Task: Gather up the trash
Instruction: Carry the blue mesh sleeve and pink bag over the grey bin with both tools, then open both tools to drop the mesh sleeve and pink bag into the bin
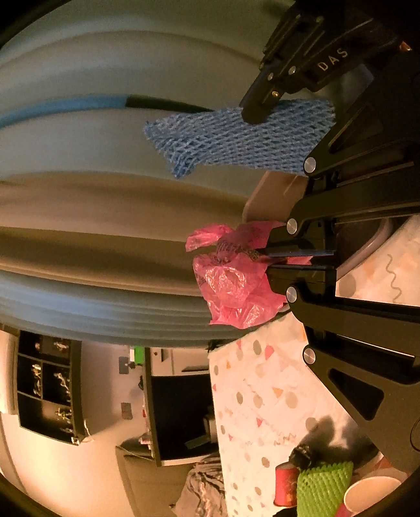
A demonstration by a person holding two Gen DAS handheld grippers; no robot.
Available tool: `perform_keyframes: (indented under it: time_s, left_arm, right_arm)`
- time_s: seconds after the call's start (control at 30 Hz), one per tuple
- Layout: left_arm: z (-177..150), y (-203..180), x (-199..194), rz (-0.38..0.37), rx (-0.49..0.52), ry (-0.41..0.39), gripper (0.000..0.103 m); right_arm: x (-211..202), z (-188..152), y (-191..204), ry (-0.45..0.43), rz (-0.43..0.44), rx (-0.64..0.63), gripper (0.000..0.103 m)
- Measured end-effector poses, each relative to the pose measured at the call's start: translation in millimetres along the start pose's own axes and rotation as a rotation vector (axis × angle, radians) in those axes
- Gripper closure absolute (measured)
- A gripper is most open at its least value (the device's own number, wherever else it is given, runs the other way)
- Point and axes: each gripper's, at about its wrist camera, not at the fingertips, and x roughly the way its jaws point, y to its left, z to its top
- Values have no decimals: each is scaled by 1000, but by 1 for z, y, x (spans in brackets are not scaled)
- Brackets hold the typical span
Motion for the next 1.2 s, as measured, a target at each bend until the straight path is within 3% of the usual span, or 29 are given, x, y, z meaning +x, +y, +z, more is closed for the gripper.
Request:
perform_keyframes:
  time_s: [0.83,0.97,1.03,1.2]
  left_arm:
    - [-18,-5,45,-85,-18,92,98]
    - [-21,-4,48,-115,-28,98,77]
    - [-21,-3,48,-111,-43,96,56]
    - [-20,8,43,-72,-82,80,36]
  right_arm:
    - [29,-2,-7,61,-27,26,95]
    - [31,0,-8,66,-27,31,89]
    - [31,-1,-8,65,-28,37,76]
    - [29,-3,-10,65,-41,44,70]
